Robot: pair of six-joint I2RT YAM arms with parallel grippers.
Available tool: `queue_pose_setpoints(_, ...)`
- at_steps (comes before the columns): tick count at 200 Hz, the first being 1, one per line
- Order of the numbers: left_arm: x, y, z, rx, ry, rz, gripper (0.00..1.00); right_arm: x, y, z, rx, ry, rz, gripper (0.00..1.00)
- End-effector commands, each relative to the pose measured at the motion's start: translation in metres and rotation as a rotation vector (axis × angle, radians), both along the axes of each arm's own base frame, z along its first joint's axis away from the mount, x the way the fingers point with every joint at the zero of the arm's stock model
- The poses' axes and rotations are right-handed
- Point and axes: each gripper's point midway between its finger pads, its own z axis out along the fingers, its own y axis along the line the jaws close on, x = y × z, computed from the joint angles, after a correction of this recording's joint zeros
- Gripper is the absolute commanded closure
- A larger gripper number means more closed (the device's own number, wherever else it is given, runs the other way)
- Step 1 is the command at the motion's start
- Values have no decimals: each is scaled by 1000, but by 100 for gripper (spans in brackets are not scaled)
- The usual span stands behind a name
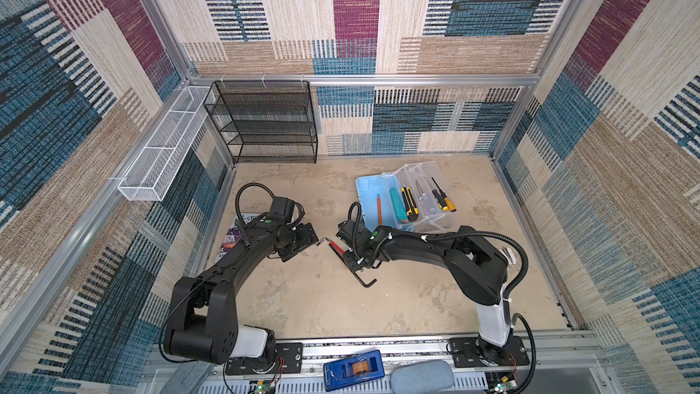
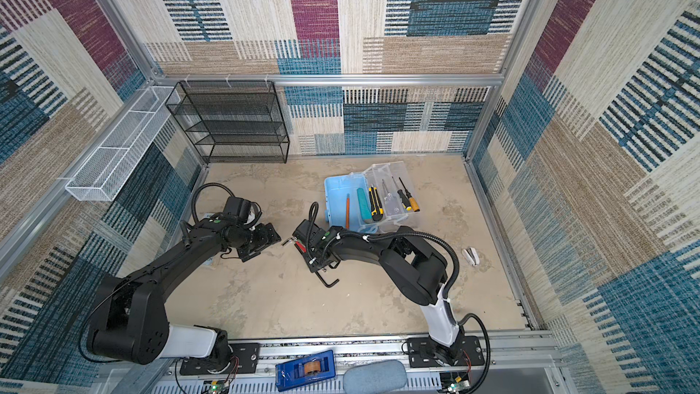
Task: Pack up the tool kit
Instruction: 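Grasp the red-and-chrome hex key with the right gripper, then lift the red hex key and carry it over the blue box with right gripper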
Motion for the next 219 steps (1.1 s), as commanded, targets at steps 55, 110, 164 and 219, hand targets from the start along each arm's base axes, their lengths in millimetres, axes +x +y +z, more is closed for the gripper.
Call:
queue_pose_setpoints(55, -1, 2, 4, 14, -3, 0, 14, 4, 4, -12, -58, 10, 52, 73)
queue_pose_setpoints(110, -2, 5, 6, 26, -4, 11, 14, 7, 4, -14, -60, 30, 55, 86)
queue_pose_setpoints(164, -2, 7, 8, 39, -15, 7, 15, 33, 15, 18, 78, 10, -5, 94)
queue_pose_setpoints(219, -1, 14, 10, 76, -29, 27, 15, 56, 19, 77, 217, -57, -37, 96)
